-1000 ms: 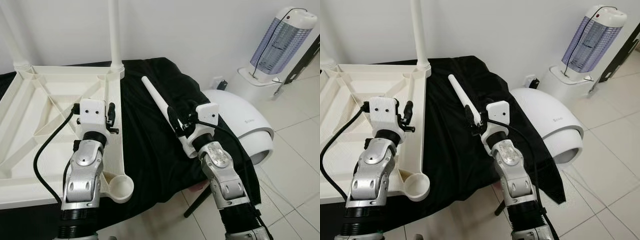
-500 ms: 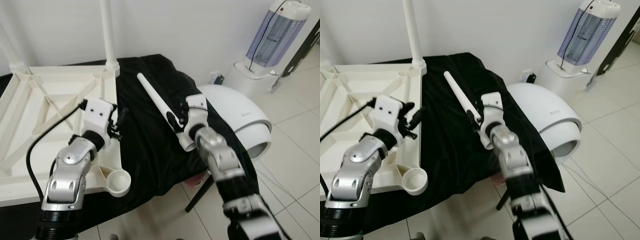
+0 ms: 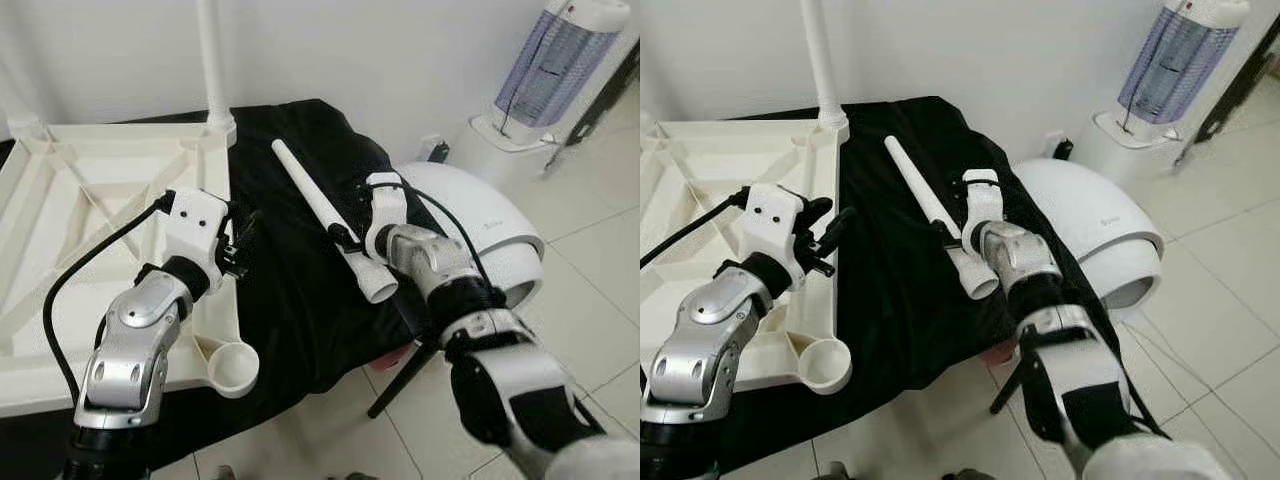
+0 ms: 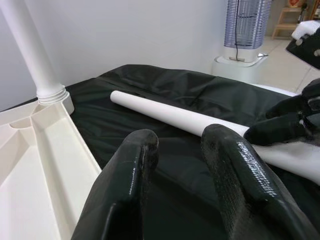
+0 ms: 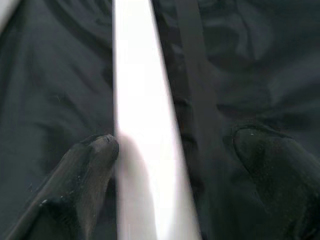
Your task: Building children table
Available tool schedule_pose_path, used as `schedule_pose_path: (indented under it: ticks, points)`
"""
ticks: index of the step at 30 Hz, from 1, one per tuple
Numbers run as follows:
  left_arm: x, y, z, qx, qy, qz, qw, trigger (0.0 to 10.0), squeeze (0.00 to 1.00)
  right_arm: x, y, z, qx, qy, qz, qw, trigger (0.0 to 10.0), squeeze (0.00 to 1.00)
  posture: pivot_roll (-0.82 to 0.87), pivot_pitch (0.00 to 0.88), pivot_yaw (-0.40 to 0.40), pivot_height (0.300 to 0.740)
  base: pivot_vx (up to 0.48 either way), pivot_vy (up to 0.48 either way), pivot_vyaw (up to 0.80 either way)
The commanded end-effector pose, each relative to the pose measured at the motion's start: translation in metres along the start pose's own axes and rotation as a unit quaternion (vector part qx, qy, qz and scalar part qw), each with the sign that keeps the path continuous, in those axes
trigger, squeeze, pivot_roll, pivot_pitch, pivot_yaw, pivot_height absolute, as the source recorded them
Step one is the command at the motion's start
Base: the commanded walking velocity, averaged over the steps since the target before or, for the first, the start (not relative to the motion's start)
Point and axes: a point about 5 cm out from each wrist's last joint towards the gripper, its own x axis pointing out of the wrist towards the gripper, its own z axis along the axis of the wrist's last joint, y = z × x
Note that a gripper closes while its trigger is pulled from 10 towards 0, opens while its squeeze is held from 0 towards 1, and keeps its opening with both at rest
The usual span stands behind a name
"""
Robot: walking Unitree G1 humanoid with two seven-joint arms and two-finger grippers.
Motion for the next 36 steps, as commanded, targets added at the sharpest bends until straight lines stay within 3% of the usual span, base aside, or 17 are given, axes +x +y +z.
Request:
schedule_pose_path:
  ticks: [1,6,13,14,15,16,19,20,21,23,28,32,34,35,36]
  points:
    - [-0.002,-0.003,-0.001,-0.004,0.005,-0.007,1.000,10.0,0.00,0.002,-0.003,-0.009,-0.009,0.030,0.006,0.999,10.0,0.00,0.05,0.114,-0.107,0.740,0.000,0.000,0.00]
    - [-0.003,-0.006,0.000,-0.010,0.006,-0.002,1.000,10.0,0.00,0.005,0.000,-0.027,-0.044,0.084,0.029,0.995,10.0,0.00,0.04,0.111,-0.123,0.740,0.000,0.000,0.00]
    - [-0.003,-0.009,0.001,-0.015,0.005,0.001,1.000,10.0,0.00,0.005,-0.001,-0.037,-0.086,0.118,0.060,0.987,10.0,0.00,0.05,0.103,-0.131,0.740,0.000,0.000,0.00]
    - [-0.003,-0.010,0.001,-0.015,0.005,0.002,1.000,10.0,0.00,0.005,-0.002,-0.040,-0.086,0.122,0.056,0.987,7.6,0.00,0.05,0.101,-0.132,0.740,0.000,0.000,0.00]
    - [-0.003,-0.010,0.001,-0.015,0.005,0.002,1.000,10.0,0.00,0.005,-0.002,-0.040,-0.086,0.122,0.056,0.987,7.6,0.00,0.05,0.101,-0.132,0.740,0.000,0.000,0.00]
    - [-0.003,-0.010,0.001,-0.016,0.004,0.002,1.000,10.0,0.00,0.005,-0.004,-0.043,-0.076,0.125,0.047,0.988,1.2,0.00,0.05,0.101,-0.132,0.740,0.000,0.000,0.00]
    - [-0.003,-0.010,0.001,-0.016,0.004,0.003,1.000,10.0,0.00,0.005,-0.006,-0.045,-0.068,0.127,0.042,0.989,1.2,0.00,0.05,0.101,-0.132,0.740,0.000,0.000,0.00]
    - [-0.003,-0.010,0.001,-0.017,0.004,0.003,1.000,10.0,0.00,0.005,-0.005,-0.045,-0.056,0.127,0.044,0.989,0.0,0.00,0.05,0.097,-0.129,0.740,0.000,0.000,0.00]
    - [-0.003,-0.010,0.001,-0.017,0.004,0.003,1.000,10.0,0.00,0.005,-0.005,-0.045,-0.056,0.127,0.044,0.989,0.0,0.00,0.05,0.097,-0.129,0.740,0.000,0.000,0.00]
    - [-0.003,-0.011,0.001,-0.018,0.004,0.003,1.000,10.0,0.00,0.006,0.001,-0.038,-0.004,0.113,0.059,0.992,0.0,0.00,0.05,0.091,-0.120,0.740,0.000,0.000,0.00]
    - [-0.002,-0.012,0.002,-0.018,0.004,0.000,1.000,10.0,0.00,0.006,0.003,-0.029,0.016,0.097,0.061,0.993,0.0,0.00,0.05,0.089,-0.118,0.740,0.000,0.000,0.00]
    - [-0.002,-0.013,0.002,-0.018,0.003,0.000,1.000,10.0,0.00,0.005,0.002,0.000,0.038,0.027,0.061,0.997,0.0,0.00,0.05,0.088,-0.120,0.740,0.000,0.000,0.00]
    - [-0.002,-0.013,0.002,-0.018,0.003,0.000,1.000,10.0,0.00,0.005,0.002,0.000,0.038,0.027,0.061,0.997,0.0,0.00,0.05,0.088,-0.120,0.740,0.000,0.000,0.00]
    - [-0.002,-0.014,0.003,-0.020,0.002,0.000,1.000,10.0,0.00,0.003,0.003,0.020,0.021,-0.027,0.058,0.998,10.0,0.00,0.06,0.091,-0.125,0.740,0.000,0.000,0.00]
    - [-0.003,-0.015,0.004,-0.022,0.001,0.001,1.000,10.0,0.00,0.000,0.004,0.035,0.009,-0.067,0.053,0.996,10.0,0.00,0.07,0.093,-0.127,0.740,0.000,0.000,0.00]
